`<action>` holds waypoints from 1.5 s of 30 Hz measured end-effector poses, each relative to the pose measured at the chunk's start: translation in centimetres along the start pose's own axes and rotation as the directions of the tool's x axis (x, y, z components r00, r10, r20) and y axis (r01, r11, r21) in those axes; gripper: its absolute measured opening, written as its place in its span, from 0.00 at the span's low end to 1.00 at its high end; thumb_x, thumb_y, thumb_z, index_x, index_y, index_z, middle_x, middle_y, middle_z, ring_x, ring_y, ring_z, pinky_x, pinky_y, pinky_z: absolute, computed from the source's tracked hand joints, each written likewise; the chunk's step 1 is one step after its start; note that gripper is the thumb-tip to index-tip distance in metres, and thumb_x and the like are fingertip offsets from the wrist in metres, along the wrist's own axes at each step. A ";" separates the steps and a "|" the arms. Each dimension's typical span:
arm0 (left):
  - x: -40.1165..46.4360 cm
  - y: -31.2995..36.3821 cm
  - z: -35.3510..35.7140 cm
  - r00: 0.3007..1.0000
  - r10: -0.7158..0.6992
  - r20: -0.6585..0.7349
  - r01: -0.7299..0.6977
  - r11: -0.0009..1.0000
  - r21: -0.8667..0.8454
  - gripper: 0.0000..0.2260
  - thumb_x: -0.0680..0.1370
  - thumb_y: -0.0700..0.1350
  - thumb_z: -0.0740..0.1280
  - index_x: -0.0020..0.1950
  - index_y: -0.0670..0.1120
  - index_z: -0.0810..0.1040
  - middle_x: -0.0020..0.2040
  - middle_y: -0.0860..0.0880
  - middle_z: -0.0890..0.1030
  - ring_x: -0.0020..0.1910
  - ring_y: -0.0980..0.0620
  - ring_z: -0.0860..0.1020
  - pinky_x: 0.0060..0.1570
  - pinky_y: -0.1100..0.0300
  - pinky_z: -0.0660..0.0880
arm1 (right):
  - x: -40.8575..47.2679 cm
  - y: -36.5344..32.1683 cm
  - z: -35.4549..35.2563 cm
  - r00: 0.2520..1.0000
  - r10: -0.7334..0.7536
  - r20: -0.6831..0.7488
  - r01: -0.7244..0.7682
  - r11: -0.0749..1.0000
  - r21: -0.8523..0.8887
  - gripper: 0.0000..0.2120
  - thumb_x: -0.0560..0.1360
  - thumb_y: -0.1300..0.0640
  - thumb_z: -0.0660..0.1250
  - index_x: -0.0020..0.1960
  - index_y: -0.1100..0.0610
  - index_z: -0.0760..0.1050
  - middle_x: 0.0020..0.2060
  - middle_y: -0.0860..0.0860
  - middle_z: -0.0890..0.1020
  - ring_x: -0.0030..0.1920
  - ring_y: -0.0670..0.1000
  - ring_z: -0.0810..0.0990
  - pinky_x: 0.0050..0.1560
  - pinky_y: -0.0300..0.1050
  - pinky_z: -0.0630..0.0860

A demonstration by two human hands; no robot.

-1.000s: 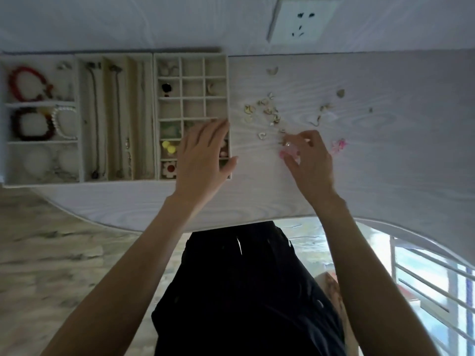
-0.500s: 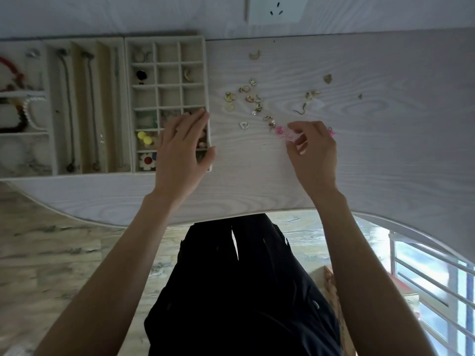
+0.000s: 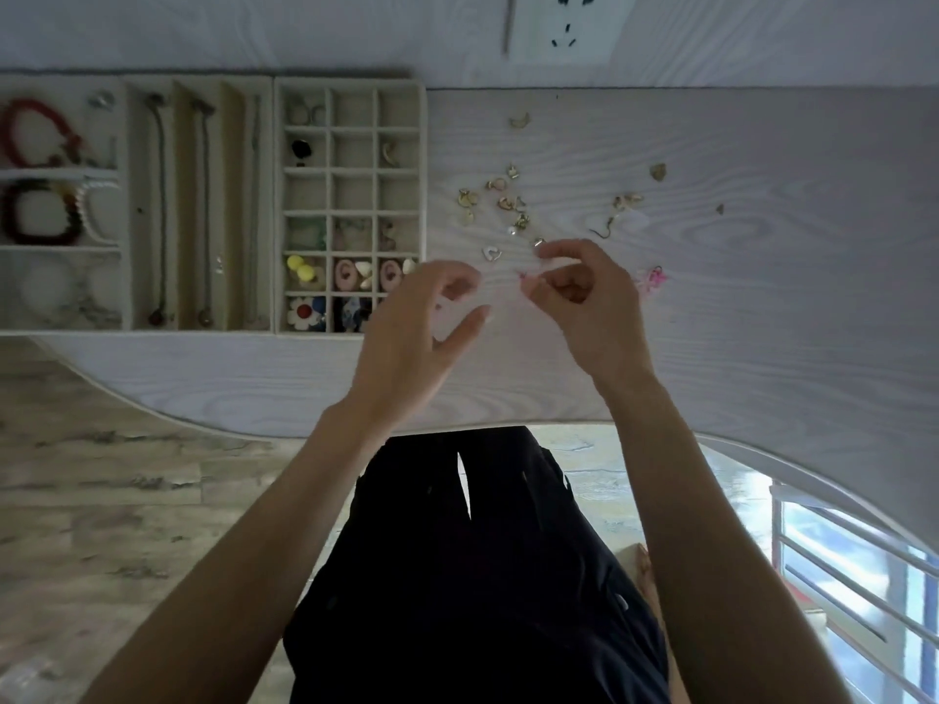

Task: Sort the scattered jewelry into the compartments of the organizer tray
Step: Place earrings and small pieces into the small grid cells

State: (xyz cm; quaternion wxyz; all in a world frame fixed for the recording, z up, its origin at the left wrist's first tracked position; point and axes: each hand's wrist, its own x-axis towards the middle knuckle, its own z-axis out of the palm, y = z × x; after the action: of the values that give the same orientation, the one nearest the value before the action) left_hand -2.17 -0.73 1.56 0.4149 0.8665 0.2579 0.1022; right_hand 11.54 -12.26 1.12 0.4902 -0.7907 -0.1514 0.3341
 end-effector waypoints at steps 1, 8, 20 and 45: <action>-0.3 0.8 0.1 0.998 -0.056 0.037 0.059 0.992 -0.107 0.10 0.78 0.47 0.68 0.58 0.45 0.75 0.50 0.52 0.79 0.49 0.58 0.77 0.49 0.67 0.72 | -0.4 -0.6 0.7 0.999 -0.009 0.043 0.005 0.997 0.082 0.10 0.73 0.61 0.71 0.53 0.52 0.78 0.36 0.50 0.81 0.38 0.45 0.78 0.44 0.35 0.74; -0.7 0.1 -2.3 0.956 -0.271 -0.113 0.213 0.906 -0.365 0.09 0.77 0.40 0.69 0.48 0.55 0.74 0.40 0.61 0.80 0.40 0.62 0.78 0.40 0.69 0.73 | -0.8 -3.4 6.1 0.981 -0.010 0.192 -0.041 0.965 0.260 0.09 0.75 0.66 0.66 0.50 0.54 0.77 0.39 0.46 0.80 0.38 0.41 0.77 0.40 0.31 0.71; 5.7 -7.8 -10.0 0.990 -0.138 0.024 0.139 0.987 -0.077 0.03 0.77 0.40 0.67 0.51 0.45 0.78 0.41 0.52 0.79 0.34 0.62 0.72 0.35 0.73 0.67 | 5.5 -6.5 11.5 0.975 -0.153 0.159 0.164 0.984 -0.062 0.09 0.71 0.65 0.68 0.43 0.50 0.77 0.34 0.42 0.79 0.35 0.40 0.75 0.41 0.35 0.72; 8.4 -10.0 -6.9 0.958 0.253 0.136 -0.286 0.784 0.551 0.13 0.77 0.48 0.59 0.54 0.50 0.82 0.59 0.47 0.77 0.60 0.44 0.66 0.58 0.49 0.64 | 7.4 -3.2 9.8 0.792 -0.604 0.092 0.479 0.521 -0.706 0.08 0.73 0.61 0.63 0.47 0.57 0.81 0.53 0.58 0.77 0.48 0.58 0.74 0.41 0.45 0.71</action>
State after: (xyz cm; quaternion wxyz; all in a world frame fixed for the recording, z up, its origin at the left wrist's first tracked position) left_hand -1.43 13.55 -2.08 0.1275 0.9805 0.1386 0.0556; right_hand 10.55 0.03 -1.80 0.2441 -0.8517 -0.4635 0.0148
